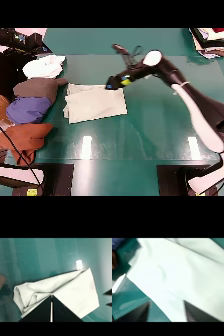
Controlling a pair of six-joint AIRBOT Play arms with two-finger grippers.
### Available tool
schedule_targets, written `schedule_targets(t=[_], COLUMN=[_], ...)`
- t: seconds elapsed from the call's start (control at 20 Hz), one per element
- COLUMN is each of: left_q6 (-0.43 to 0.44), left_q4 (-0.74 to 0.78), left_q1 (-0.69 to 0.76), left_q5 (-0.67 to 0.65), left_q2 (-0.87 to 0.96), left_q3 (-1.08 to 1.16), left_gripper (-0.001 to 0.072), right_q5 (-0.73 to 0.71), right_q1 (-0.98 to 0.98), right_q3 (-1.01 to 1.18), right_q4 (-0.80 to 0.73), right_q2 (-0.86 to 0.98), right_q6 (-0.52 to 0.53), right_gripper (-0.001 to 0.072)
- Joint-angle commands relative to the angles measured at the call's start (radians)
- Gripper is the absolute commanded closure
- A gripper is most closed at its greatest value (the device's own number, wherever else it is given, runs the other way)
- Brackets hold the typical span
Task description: Fold the shirts.
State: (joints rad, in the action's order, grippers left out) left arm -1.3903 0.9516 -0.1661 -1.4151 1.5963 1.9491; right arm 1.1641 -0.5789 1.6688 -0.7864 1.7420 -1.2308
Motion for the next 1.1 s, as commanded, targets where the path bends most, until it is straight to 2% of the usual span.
schedule_targets(t=[0.0,0.2,0.3,0.6,0.7,0.8,0.85,0.95,1.05], left_q6=[0.003,0.011,0.011,0.012,0.011,0.011,0.011,0.011,0.01], left_q4=[0.0,0.007,0.018,0.021,0.019,0.02,0.02,0.019,0.014], left_q1=[0.003,0.034,0.06,0.117,0.123,0.123,0.123,0.123,0.123], left_q5=[-0.004,0.027,0.049,0.076,0.074,0.068,0.064,0.062,0.061], left_q2=[-0.001,-0.001,-0.001,-0.001,0.0,-0.001,-0.001,-0.001,-0.001], left_q3=[0.0,0.0,0.0,0.0,0.0,0.0,0.0,0.0,0.0], left_gripper=[0.0684,0.0684,0.0684,0.0684,0.0684,0.0684,0.0684,0.0685,0.0685], right_q5=[0.029,-0.038,-0.054,-0.042,-0.035,-0.035,-0.043,-0.053,-0.09], right_q1=[0.155,0.203,0.181,0.058,0.027,0.01,0.004,0.014,0.047], right_q3=[-0.195,-0.331,-0.35,-0.167,-0.1,-0.047,-0.034,-0.031,-0.066], right_q4=[-0.043,-0.032,0.025,0.159,0.213,0.213,0.208,0.208,0.195], right_q2=[-0.075,-0.067,-0.034,0.173,0.235,0.269,0.271,0.258,0.211], right_q6=[-0.035,-0.045,-0.044,-0.043,-0.043,-0.043,-0.043,-0.043,-0.043], right_gripper=[0.0061,0.0064,0.0108,0.0124,0.0228,0.0511,0.0599,0.0678,0.0697])
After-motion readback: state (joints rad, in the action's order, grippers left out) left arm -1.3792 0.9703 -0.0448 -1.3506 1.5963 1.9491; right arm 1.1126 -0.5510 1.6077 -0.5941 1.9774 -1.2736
